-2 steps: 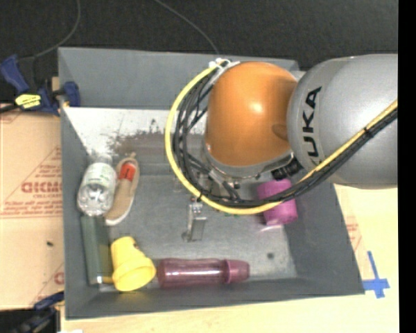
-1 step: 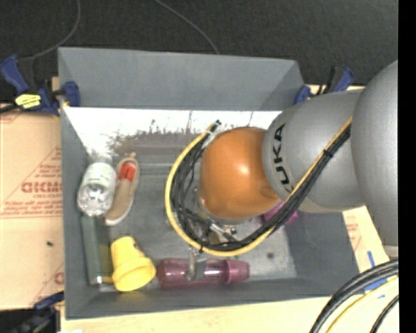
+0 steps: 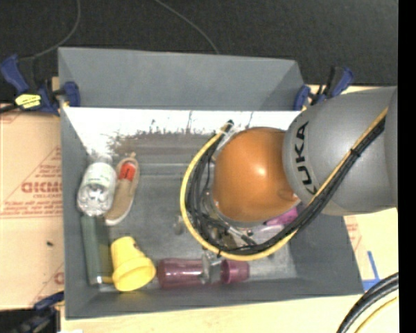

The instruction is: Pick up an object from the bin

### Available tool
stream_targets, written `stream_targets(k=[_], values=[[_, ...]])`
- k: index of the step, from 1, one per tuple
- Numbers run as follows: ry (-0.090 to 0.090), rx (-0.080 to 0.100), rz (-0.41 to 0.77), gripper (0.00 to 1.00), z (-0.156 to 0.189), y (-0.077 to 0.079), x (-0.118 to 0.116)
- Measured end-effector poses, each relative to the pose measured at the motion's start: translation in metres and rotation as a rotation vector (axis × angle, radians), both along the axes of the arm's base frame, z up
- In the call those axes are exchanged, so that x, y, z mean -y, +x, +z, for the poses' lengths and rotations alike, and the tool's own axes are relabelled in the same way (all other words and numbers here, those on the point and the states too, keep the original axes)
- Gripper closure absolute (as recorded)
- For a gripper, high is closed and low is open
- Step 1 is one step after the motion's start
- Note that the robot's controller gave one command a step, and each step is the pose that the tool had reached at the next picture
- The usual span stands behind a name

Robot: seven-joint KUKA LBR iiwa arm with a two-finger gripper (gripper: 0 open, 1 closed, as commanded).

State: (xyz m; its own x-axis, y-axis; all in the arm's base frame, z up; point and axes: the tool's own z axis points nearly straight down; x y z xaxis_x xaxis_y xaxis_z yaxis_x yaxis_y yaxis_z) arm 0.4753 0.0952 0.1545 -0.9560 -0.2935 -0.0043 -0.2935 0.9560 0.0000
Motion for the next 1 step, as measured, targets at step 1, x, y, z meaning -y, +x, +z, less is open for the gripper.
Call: stream_targets(k=[1], values=[[0.001,-0.002,-0.065,0.0,-0.0441,-0.0039,-0.0077]])
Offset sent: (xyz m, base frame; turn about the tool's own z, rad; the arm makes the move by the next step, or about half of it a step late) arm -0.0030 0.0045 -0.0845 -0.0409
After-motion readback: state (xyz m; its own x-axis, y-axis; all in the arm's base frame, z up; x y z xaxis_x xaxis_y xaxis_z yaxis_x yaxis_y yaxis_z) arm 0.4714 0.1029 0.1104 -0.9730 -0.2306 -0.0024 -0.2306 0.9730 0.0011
